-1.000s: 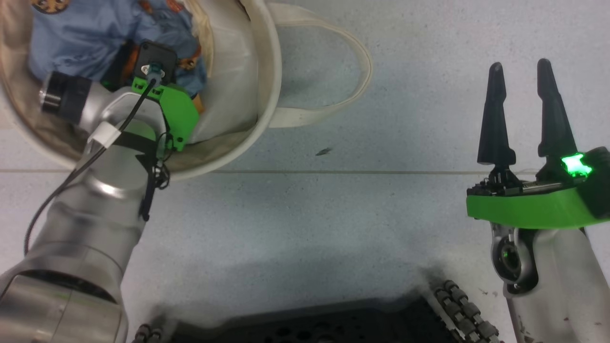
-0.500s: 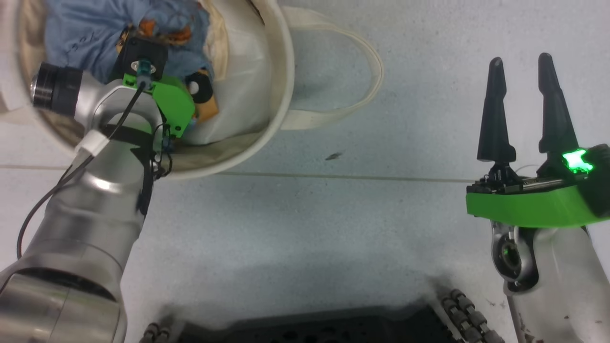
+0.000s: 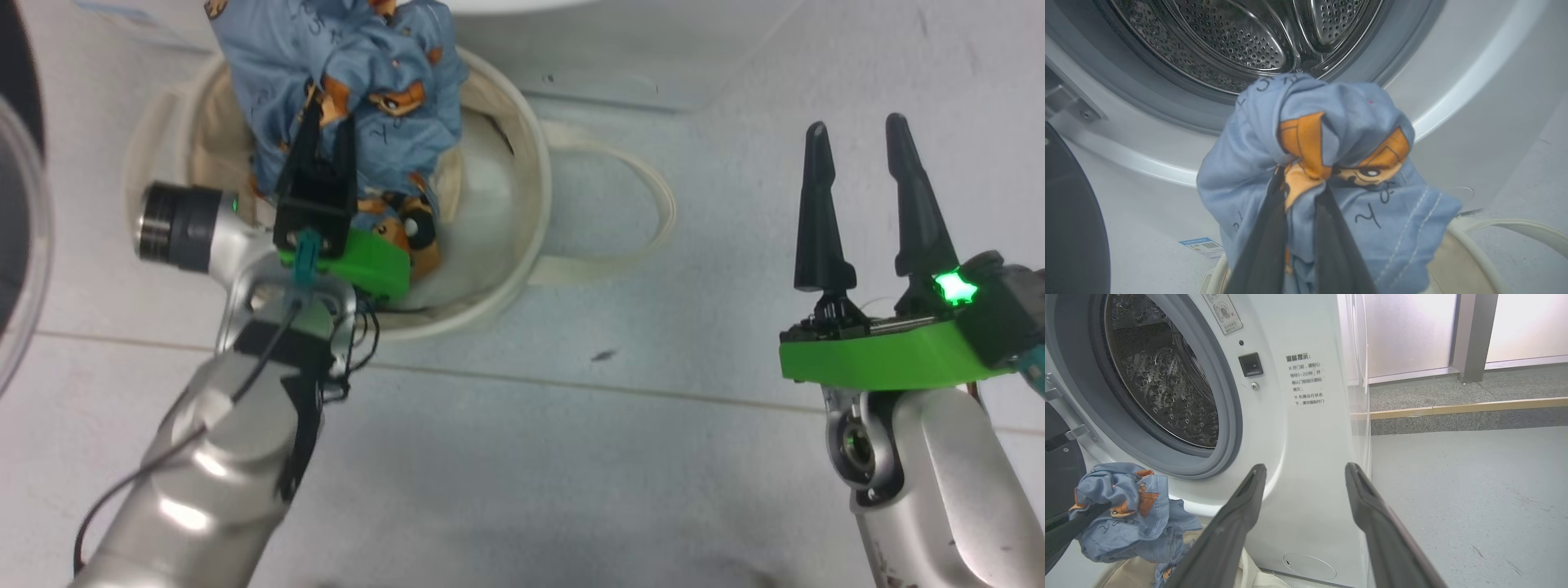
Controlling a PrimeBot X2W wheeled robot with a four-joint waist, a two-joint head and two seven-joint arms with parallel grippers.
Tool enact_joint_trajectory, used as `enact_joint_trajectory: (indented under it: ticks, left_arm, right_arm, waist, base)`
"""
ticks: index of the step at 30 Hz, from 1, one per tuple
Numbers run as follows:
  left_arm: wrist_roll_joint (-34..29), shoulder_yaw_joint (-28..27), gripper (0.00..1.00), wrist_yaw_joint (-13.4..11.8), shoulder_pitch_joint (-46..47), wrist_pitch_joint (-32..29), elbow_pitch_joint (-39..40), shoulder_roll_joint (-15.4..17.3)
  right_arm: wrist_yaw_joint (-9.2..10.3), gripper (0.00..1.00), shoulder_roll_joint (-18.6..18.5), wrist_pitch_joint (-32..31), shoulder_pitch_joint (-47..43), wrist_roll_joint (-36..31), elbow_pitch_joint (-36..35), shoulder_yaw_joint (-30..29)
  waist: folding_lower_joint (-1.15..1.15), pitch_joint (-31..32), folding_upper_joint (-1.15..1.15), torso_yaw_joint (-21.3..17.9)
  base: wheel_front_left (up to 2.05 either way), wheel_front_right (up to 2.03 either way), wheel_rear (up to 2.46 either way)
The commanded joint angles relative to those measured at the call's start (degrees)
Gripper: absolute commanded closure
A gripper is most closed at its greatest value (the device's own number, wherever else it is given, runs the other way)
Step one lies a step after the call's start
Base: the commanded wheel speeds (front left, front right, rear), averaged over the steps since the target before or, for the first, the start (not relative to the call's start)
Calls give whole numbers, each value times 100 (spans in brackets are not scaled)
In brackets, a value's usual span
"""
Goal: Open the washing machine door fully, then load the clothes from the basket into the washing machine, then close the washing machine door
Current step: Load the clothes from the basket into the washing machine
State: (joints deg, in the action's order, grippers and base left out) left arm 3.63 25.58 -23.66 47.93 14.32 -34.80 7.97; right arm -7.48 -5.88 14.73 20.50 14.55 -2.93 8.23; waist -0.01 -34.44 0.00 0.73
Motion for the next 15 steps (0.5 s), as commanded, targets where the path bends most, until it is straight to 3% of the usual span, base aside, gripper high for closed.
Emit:
enact_joint_trajectory:
  ticks: [1, 10, 15]
  left_arm:
    - [-45, -160, 100, -47, -88, 67, 297, 227]
    - [-102, -338, 100, -82, -1483, 67, 2171, 387]
    - [-141, -318, 100, -112, -2214, 67, 2903, 224]
  right_arm:
    - [-1, 0, 32, 27, -225, 39, -145, 133]
    - [-1, 0, 162, 27, -484, 142, 28, 159]
    - [-1, 0, 237, 27, -723, 209, 127, 86]
  waist:
    - [1, 424, 0, 172]
    - [1, 1292, 0, 234]
    - [1, 1648, 0, 288]
  base:
    - [0, 0, 0]
    - [0, 0, 0]
    - [0, 0, 0]
